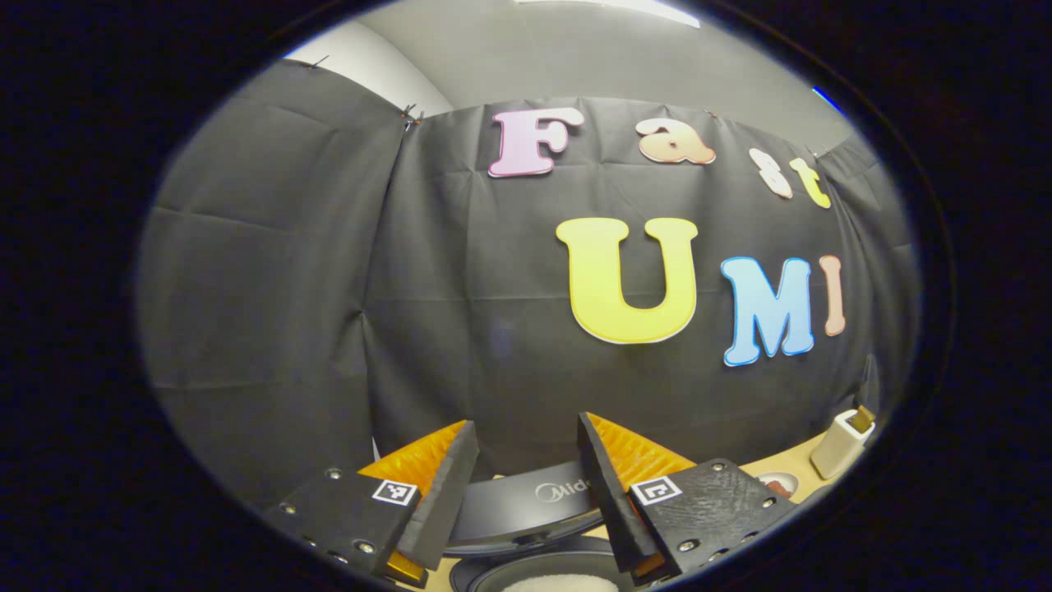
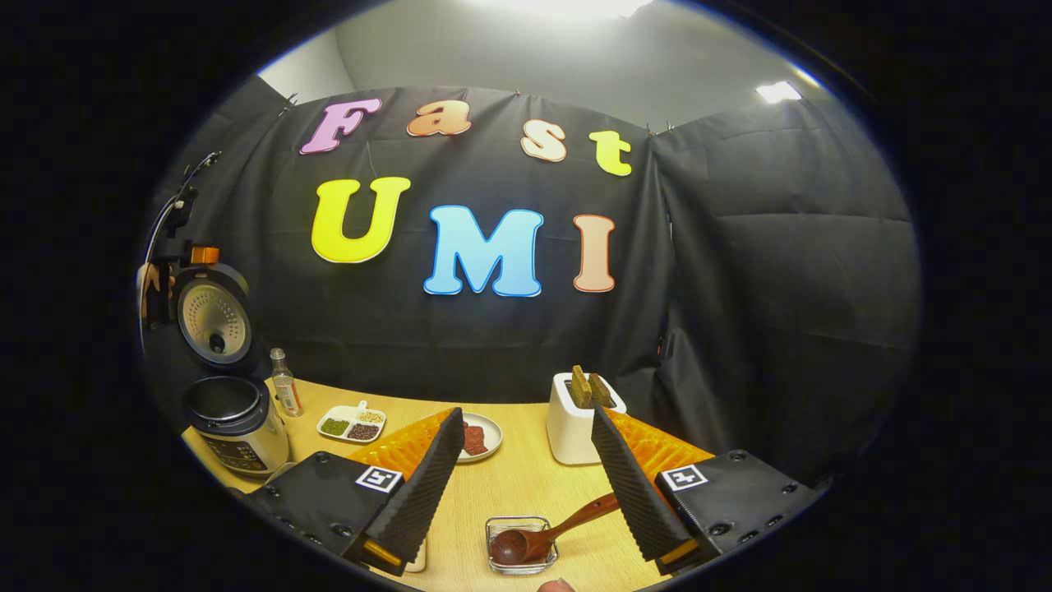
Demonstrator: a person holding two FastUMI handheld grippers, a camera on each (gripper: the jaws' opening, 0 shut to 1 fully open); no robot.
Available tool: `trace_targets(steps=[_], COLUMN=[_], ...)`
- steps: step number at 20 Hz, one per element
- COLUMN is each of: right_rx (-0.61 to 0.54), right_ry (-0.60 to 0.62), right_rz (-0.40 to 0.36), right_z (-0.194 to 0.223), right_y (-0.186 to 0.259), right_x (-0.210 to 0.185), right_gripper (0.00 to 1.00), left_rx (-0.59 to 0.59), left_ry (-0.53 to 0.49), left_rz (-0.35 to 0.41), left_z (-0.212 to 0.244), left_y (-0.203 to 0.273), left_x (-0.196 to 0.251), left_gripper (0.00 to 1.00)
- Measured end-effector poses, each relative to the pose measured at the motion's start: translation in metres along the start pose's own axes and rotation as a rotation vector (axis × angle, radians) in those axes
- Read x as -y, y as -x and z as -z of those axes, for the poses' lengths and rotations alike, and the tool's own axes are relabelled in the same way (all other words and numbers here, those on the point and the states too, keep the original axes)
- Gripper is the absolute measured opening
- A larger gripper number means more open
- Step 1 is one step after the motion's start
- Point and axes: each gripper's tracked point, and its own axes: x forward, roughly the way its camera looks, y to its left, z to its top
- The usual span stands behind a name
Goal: Close the left gripper, press the button to open the rice cooker; take a wooden spoon from the chopstick holder with the right hand, scoop a spoonful of rice and pour it into the rice cooker, then put the wooden spoon back into the chopstick holder.
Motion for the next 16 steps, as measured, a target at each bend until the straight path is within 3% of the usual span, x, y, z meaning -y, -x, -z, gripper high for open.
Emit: trace_targets(steps=[5,6,7,16], right_rx=[-0.005,-0.010,-0.016,-0.013], right_ry=[0.002,-0.001,-0.005,0.005], right_rz=[-0.052,-0.061,-0.071,-0.159], right_z=[0.002,0.004,0.005,0.004], right_y=[-0.001,-0.001,-0.002,0.008], right_x=[0.002,0.002,0.003,0.005], right_gripper=[0.98,0.94,0.98,0.98], left_rx=[-0.025,-0.033,-0.038,-0.135], left_ry=[-0.004,-0.001,0.001,0.011], left_rz=[0.016,0.019,0.024,0.069], left_z=[0.010,0.014,0.016,0.065], left_y=[0.034,0.041,0.047,0.112], left_x=[0.014,0.016,0.019,0.046], left_gripper=[0.80,0.80,0.80,0.78])
